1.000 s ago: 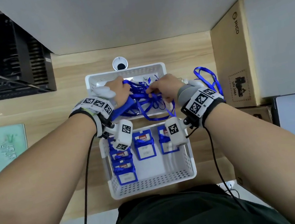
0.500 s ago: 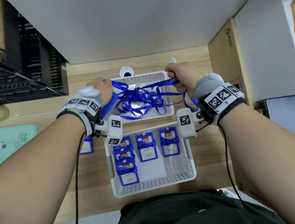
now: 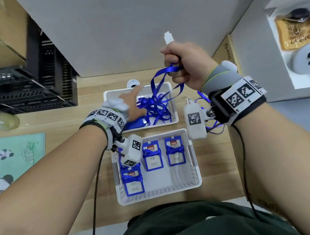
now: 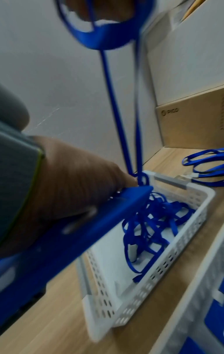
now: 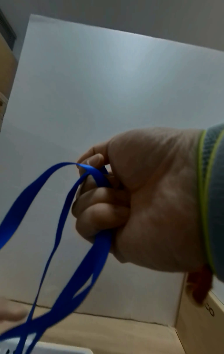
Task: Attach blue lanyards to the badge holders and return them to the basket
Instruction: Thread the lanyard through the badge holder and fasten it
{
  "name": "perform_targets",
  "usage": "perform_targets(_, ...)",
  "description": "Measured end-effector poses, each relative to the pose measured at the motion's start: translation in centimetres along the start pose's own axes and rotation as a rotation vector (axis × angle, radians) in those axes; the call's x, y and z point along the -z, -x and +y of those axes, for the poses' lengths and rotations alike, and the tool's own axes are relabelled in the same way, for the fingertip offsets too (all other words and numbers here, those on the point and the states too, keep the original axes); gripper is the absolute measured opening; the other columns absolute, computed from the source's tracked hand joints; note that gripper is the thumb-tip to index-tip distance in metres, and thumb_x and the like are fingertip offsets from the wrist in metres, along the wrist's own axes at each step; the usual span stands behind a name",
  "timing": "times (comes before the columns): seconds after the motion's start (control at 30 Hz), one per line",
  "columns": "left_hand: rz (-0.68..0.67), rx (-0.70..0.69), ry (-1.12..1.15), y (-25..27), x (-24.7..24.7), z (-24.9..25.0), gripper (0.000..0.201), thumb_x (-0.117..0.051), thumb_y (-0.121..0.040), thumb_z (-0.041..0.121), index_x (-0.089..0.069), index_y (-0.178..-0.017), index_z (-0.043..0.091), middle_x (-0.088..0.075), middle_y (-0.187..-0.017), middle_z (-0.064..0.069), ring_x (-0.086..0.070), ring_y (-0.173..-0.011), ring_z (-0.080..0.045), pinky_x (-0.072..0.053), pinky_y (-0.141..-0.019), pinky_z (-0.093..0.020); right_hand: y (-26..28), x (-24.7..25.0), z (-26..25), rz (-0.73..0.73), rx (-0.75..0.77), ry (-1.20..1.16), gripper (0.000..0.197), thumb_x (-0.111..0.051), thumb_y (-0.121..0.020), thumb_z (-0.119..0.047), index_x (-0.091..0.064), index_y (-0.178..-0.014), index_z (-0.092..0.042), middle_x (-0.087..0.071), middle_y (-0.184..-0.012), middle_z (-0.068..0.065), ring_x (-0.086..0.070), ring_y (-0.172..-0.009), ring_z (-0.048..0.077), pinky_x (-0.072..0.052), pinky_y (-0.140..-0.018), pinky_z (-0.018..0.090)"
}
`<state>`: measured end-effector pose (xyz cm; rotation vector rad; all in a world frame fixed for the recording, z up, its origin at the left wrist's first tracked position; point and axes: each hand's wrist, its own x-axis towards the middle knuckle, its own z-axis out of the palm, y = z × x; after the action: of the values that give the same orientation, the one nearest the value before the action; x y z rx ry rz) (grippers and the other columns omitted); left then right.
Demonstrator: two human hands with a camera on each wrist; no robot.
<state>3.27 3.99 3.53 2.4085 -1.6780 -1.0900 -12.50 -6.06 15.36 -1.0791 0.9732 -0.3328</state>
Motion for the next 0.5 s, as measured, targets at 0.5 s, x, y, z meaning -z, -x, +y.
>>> perform_targets(0.5, 0.011, 0.045, -0.117, -2.1, -1.1, -0.2, 0.031, -0.044, -0.099, 0.031, -0.066, -0.100, 0.009, -0.069, -0.095, -0.010, -0.062, -0.081, -0.027, -0.047, -0.072, -0.034, -0.4, 3.9, 0.6, 0.216, -0.073, 0.245, 0.041, -0.052, -0.089, -0.023, -0.035, -0.051, -0.021, -0.025, -0.057, -0.001, -0.013, -0.045, 0.015, -0.010, -0.044, 0.022)
